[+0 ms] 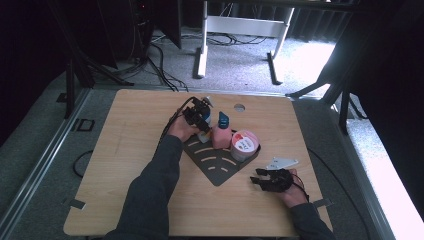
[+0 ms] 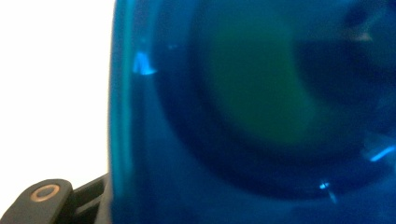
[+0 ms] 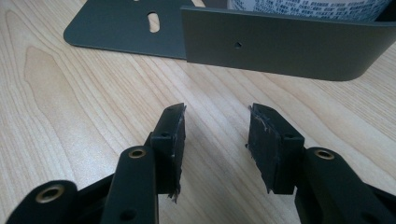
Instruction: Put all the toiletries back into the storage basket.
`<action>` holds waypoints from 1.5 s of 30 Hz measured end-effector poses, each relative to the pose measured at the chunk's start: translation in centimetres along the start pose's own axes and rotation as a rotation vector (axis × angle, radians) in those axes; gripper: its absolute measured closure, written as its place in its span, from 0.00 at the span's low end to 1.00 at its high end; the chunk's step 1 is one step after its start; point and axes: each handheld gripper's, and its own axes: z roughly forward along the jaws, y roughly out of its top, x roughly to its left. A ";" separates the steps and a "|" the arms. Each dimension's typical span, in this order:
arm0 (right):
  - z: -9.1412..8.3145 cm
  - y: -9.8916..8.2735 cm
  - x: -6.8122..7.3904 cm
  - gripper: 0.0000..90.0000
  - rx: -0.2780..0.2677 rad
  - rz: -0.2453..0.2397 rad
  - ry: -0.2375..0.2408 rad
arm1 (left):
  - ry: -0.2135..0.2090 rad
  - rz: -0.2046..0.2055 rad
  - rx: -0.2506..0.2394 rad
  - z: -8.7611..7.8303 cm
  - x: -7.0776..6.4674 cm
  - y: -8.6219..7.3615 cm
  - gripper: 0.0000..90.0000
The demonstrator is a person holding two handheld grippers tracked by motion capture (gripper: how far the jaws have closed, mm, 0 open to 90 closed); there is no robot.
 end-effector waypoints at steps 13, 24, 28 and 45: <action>0.0 0.0 0.0 0.62 0.000 -0.001 -0.001 | -0.022 -0.014 -0.019 0.3 0.2 0.0 0.60; 0.0 0.0 0.0 0.62 0.000 0.000 -0.002 | -0.029 -0.031 -0.008 0.4 0.1 -0.2 0.49; 0.0 0.0 0.1 0.62 0.000 0.000 -0.003 | -0.009 -0.028 -0.009 -0.2 0.1 -0.4 0.44; 0.0 0.0 0.1 0.61 0.001 0.001 -0.003 | -0.008 -0.024 -0.010 -3.2 0.1 -2.0 0.33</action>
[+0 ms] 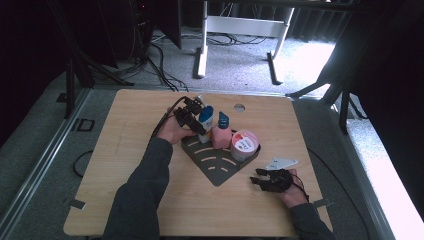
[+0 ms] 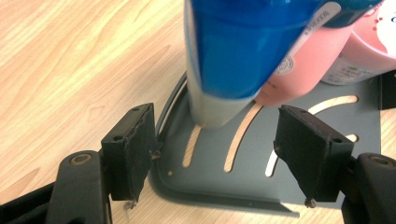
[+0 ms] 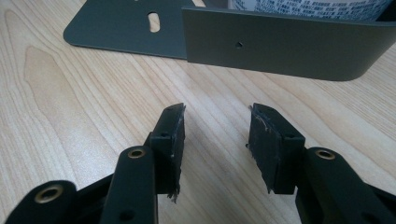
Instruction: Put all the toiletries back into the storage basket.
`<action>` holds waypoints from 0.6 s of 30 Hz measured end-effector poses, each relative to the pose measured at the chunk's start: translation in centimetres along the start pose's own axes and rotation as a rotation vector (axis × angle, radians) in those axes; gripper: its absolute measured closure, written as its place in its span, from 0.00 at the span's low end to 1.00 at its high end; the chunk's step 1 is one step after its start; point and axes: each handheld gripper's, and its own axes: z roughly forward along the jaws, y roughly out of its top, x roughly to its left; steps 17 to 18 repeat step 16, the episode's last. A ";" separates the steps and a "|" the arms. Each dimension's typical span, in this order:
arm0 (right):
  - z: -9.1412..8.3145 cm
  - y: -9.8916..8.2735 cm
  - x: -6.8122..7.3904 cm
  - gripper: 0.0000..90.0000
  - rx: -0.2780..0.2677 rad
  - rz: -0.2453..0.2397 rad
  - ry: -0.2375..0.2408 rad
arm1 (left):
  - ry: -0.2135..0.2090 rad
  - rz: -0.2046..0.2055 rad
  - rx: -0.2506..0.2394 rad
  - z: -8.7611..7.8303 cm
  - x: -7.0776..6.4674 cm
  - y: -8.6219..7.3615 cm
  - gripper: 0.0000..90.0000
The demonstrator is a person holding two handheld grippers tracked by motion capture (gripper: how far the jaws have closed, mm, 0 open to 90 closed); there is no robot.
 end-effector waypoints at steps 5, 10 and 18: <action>0.0 0.0 0.0 0.61 0.000 0.001 -0.001 | 0.013 0.006 -0.012 -1.1 0.2 -0.8 0.33; 0.0 0.0 0.0 0.61 0.000 0.002 -0.001 | 0.016 0.012 -0.043 -1.8 0.4 -1.6 0.34; 0.0 0.0 0.0 0.61 -0.003 0.005 0.003 | 0.032 0.005 -0.071 -2.1 0.7 -2.4 0.34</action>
